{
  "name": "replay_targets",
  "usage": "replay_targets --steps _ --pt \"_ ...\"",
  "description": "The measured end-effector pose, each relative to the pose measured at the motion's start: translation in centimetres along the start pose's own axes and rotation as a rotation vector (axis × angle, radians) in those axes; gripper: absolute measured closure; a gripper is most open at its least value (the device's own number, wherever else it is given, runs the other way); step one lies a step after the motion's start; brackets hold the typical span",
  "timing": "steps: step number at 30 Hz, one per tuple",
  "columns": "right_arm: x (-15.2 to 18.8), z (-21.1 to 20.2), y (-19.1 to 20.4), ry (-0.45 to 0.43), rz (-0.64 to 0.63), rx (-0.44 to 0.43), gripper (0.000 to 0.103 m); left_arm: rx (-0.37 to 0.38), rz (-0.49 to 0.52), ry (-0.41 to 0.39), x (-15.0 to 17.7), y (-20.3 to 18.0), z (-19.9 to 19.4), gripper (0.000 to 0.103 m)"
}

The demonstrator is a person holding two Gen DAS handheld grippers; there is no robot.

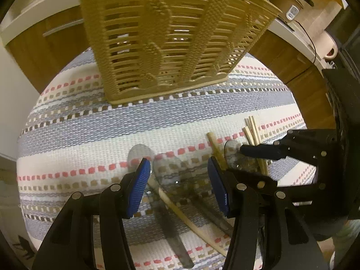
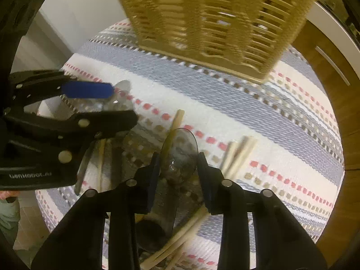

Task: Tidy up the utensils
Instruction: 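Lower the left gripper and grasp another clear plastic spoon, then carry the clear spoon with the left gripper and release it into the caddy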

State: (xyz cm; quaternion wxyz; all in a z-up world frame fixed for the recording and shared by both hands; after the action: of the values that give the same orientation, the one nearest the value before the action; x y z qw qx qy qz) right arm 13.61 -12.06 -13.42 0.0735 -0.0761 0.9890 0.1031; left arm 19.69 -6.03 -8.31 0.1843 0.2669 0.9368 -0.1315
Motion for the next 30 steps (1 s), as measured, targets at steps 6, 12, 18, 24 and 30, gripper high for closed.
replay_targets --steps 6,12,18,24,30 --pt "-0.4 -0.5 -2.0 -0.008 0.066 -0.05 0.073 0.009 0.029 0.022 -1.0 -1.6 1.7 0.052" --pt "-0.3 -1.0 -2.9 -0.014 0.095 -0.068 0.073 0.0 0.067 0.007 -1.3 -2.1 2.6 0.053" --pt "0.1 -2.1 -4.0 -0.002 0.094 -0.088 0.072 -0.026 0.112 0.073 0.4 -3.2 2.6 0.052" --pt "-0.3 -2.2 -4.3 0.029 0.077 -0.09 0.072 -0.148 0.184 0.072 0.1 -5.4 3.6 0.053" --pt "-0.7 -1.7 -3.2 0.034 0.052 -0.049 0.073 -0.172 0.189 0.048 -0.5 -6.0 3.7 0.071"
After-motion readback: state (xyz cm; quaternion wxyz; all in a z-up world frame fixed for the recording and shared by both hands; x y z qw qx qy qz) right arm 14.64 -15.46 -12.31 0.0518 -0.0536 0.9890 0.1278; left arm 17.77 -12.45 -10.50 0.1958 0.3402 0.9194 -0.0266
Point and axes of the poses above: each gripper's, at about its wrist camera, not at the fingertips, and z roughly the way its jaws point, y to its left, x to its underside, the point moved 3 cm from there along z, roughly the way its jaws point, and after that the axes turned 12 degrees about z, right-handed, at the moved point
